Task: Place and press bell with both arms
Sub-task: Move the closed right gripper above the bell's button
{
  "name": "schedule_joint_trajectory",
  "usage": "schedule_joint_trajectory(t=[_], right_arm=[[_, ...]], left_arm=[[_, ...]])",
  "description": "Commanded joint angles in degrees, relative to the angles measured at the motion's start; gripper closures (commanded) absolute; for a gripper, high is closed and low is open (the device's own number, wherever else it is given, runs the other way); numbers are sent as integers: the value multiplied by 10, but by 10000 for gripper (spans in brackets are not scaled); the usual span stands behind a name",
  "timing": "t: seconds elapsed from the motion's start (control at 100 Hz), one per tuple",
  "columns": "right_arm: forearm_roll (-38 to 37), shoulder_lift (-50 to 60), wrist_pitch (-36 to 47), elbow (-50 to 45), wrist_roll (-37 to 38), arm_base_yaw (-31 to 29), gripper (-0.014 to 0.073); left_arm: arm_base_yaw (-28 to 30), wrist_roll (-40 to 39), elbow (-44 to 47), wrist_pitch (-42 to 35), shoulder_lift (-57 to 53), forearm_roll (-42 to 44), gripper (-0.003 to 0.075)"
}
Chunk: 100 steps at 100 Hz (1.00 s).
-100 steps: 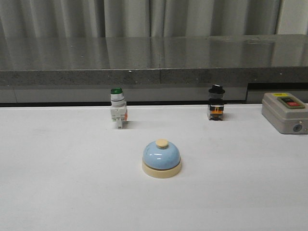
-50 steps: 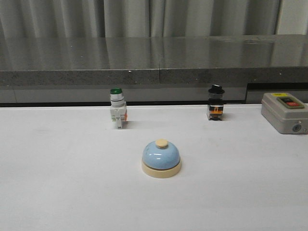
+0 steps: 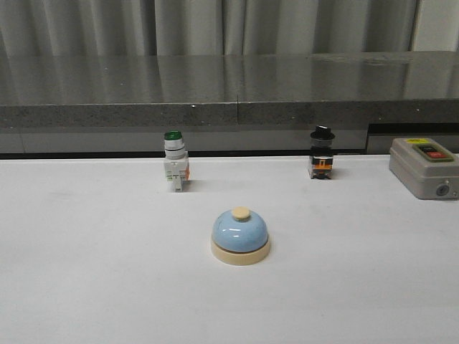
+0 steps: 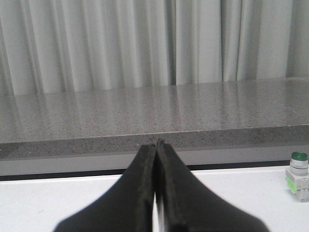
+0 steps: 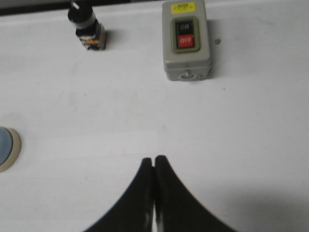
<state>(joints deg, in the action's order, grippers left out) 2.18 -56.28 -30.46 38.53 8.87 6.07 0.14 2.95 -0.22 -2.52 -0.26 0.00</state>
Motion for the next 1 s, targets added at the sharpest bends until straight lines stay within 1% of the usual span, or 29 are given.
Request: schedule_joint_trajectory(t=[0.0, 0.26, 0.53, 0.8, 0.99], right_arm=[[4, -40, 28, 35, -2, 16, 658], [4, -177, 29, 108, -2, 106, 658], [4, -301, 32, 195, -2, 181, 658], [4, -381, 44, 267, -2, 251, 658], [4, -420, 44, 303, -2, 287, 658]], left_arm=[[-2, -6, 32, -47, -17, -5, 741], [-2, -6, 32, -47, -17, -5, 741], [-2, -6, 32, -47, -17, -5, 741], [-2, -6, 32, -47, -17, -5, 741], [-2, -6, 32, -47, -17, -5, 741]])
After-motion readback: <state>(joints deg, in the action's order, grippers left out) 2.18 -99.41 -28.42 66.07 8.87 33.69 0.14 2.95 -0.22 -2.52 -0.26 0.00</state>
